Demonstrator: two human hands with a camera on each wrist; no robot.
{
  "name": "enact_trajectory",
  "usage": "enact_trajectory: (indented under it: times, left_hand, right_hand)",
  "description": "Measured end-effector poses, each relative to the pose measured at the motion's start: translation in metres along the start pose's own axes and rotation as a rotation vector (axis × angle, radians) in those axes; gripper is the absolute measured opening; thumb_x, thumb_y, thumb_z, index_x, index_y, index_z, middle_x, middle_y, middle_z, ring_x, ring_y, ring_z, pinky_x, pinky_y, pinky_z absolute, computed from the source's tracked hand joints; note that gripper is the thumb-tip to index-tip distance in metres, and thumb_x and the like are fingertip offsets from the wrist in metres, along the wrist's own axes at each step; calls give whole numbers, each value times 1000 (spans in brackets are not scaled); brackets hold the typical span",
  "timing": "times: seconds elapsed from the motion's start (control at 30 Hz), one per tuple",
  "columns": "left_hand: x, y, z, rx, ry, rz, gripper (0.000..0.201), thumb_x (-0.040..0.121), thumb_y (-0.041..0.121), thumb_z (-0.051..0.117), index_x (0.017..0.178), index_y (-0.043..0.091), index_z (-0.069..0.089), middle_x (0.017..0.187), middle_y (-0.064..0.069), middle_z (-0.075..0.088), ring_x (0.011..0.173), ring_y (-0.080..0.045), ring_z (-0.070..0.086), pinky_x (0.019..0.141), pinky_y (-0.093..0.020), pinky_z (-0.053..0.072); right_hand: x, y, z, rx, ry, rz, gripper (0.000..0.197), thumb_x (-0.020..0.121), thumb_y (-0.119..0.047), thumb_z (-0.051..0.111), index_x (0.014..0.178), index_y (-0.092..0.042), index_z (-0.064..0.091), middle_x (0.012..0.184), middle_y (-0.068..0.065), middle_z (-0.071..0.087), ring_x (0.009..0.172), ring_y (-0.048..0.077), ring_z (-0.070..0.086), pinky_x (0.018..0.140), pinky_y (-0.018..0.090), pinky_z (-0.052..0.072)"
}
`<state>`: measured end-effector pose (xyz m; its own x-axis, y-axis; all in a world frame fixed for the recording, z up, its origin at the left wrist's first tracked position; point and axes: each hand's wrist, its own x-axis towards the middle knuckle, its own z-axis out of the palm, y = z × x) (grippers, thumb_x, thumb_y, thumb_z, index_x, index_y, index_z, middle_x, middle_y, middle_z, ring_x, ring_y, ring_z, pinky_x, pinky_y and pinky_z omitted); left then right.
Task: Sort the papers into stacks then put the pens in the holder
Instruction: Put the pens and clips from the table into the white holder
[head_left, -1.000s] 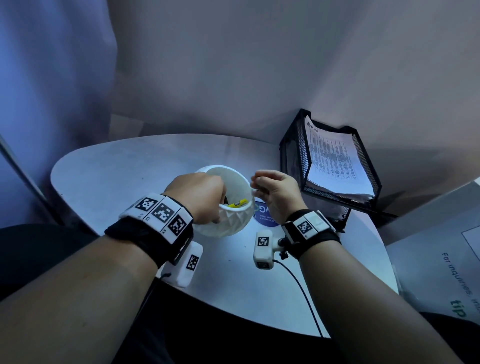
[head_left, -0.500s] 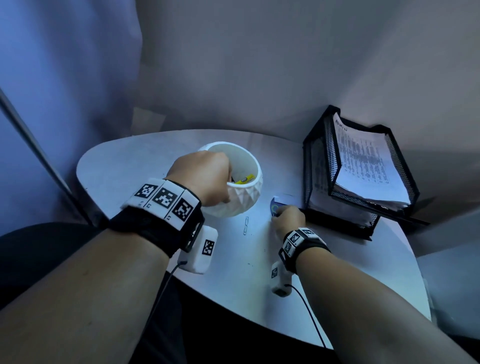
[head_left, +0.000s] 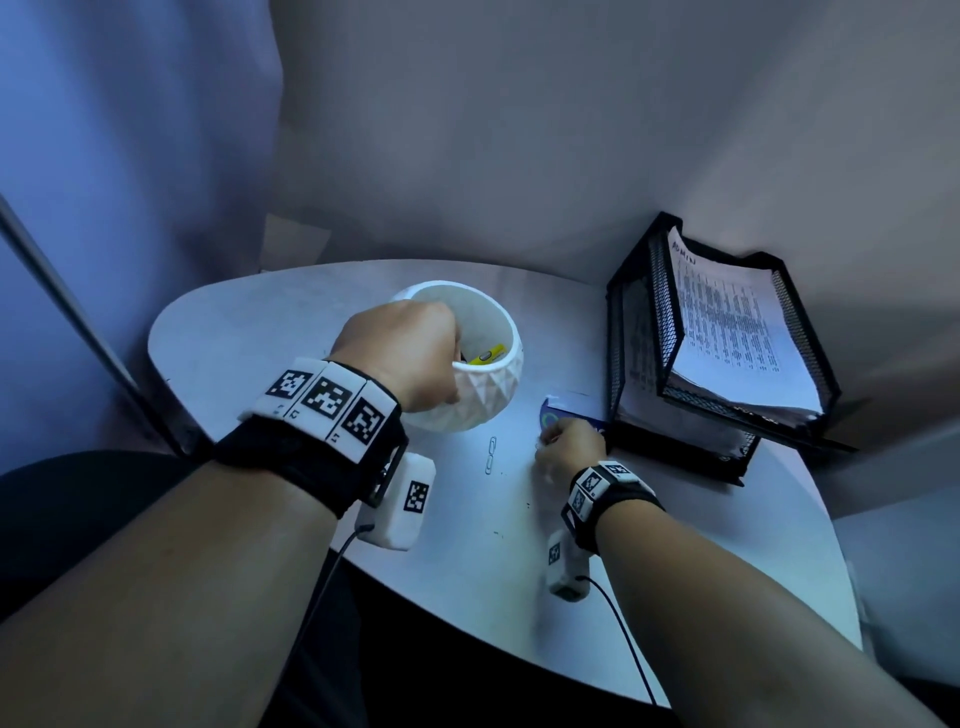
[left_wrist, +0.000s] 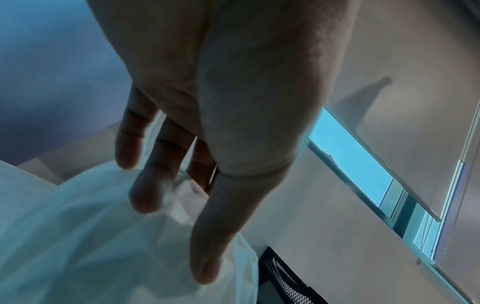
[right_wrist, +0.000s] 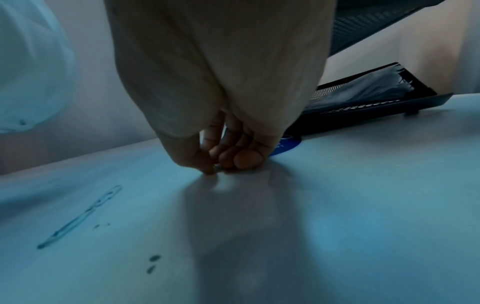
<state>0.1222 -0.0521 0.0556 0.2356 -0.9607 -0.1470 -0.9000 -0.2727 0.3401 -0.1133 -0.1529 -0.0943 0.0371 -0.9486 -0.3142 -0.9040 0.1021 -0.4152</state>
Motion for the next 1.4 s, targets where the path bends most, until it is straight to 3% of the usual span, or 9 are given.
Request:
enact_trajectory:
  times: [0.17,0.37,0.57,0.7,0.8,1.03,1.23,1.33,1.4]
  left_hand:
    - [-1,-1,0,7,-13,-2,23,75,40,79,90,29,66,79,6,64,86,-27,65,68,-32,48]
    - [-3,-1,0,18,-7,8,23,73,39,79,89,28,67,80,7,64,86,-26,65,67,-31,46]
    - [-3,1,2,27,-19,26,24,75,40,80,91,28,67,82,6,64,86,-25,64,67,-30,45]
    - [-3,2,4,43,-17,30,22,74,39,79,90,27,67,78,8,61,83,-24,63,65,-30,43]
    - [-3,3,6,49,-21,30,22,73,38,78,89,27,68,79,7,63,82,-24,64,64,-30,43]
    - [-4,3,8,50,-20,38,23,73,39,79,90,28,69,79,7,63,84,-25,65,66,-31,45]
    - [-4,3,8,33,-31,35,23,74,40,80,90,27,70,81,6,65,85,-25,65,65,-31,46]
    - [-5,2,6,28,-30,41,23,75,40,80,91,27,70,80,6,64,85,-25,65,66,-31,46]
    - [-5,2,4,29,-32,48,23,76,41,81,91,27,69,79,7,63,87,-25,65,67,-32,46]
  right_hand:
    - [-8,3,0,-55,-58,-6,21,80,-10,64,66,-25,69,91,2,78,90,24,72,80,28,59]
    - [-13,15,-1,-49,-37,-80,15,83,-12,67,90,-18,79,87,0,74,79,17,66,67,20,45]
    - [-15,14,-8,-158,-122,-107,17,85,-19,65,76,-12,77,86,7,78,85,24,72,70,25,54]
    - [-20,15,-4,-195,-113,-117,15,82,-18,61,69,-22,66,83,1,73,79,19,68,69,25,53]
    - [-25,13,-1,-186,-73,-131,12,81,-14,61,73,-23,60,84,0,68,80,21,65,72,29,57]
    - [-32,15,5,-62,-68,-64,13,80,-11,61,80,-24,58,94,5,67,79,20,63,62,23,46]
    - [-38,17,11,-71,-101,-53,19,75,-5,57,77,-17,71,75,0,72,70,20,70,58,25,57]
    - [-37,17,10,-8,-62,-32,18,76,-7,55,79,-16,69,77,2,74,62,16,67,46,17,47]
    - [-37,20,8,42,-41,-51,17,79,-6,58,85,-18,67,83,1,73,66,14,64,47,16,45]
